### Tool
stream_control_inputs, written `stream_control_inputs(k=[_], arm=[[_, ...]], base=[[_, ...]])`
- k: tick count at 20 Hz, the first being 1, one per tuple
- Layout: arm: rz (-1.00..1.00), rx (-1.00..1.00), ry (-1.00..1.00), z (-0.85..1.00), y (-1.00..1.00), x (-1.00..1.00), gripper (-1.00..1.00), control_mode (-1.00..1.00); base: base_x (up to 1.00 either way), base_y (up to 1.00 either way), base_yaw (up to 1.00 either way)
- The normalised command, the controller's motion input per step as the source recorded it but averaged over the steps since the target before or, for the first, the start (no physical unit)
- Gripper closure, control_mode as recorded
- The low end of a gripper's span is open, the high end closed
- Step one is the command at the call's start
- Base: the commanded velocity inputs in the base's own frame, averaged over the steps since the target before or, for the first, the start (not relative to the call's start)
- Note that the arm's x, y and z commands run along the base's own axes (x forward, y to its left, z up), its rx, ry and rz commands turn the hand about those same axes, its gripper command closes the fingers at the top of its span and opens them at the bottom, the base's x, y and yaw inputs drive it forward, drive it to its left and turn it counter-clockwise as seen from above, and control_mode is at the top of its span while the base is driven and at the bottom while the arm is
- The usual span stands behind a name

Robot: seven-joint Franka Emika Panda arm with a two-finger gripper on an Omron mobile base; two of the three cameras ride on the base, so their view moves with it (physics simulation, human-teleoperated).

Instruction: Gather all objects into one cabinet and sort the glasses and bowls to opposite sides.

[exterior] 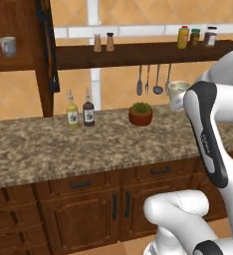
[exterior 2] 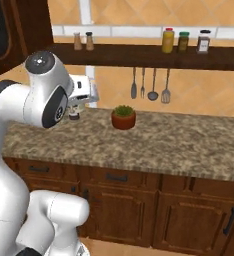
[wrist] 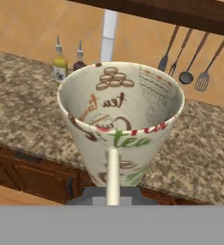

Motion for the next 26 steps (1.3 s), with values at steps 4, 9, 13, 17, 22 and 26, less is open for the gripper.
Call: stream_control_inputs(k=[4, 9, 13, 17, 22, 26], arm=[[0.0, 0.0, 0.0, 0.0, 0.0, 0.0, 1.0, 1.0], [0.0, 0.0, 0.0, 0.0, 0.0, 0.0, 1.0, 1.0], [0.0, 0.0, 0.0, 0.0, 0.0, 0.0, 1.0, 1.0], [0.0, 0.0, 0.0, 0.0, 0.0, 0.0, 1.0, 1.0], [0.0, 0.0, 0.0, 0.0, 0.0, 0.0, 1.0, 1.0], [0.0, 0.0, 0.0, 0.0, 0.0, 0.0, 1.0, 1.0]], base=[[-1.0, 0.89, -0.07], [-0.91, 1.0, -0.05], [-0.29, 1.0, -0.03], [0.22, 1.0, -0.04], [0.84, 1.0, -0.14], [1.0, 1.0, -0.24]])
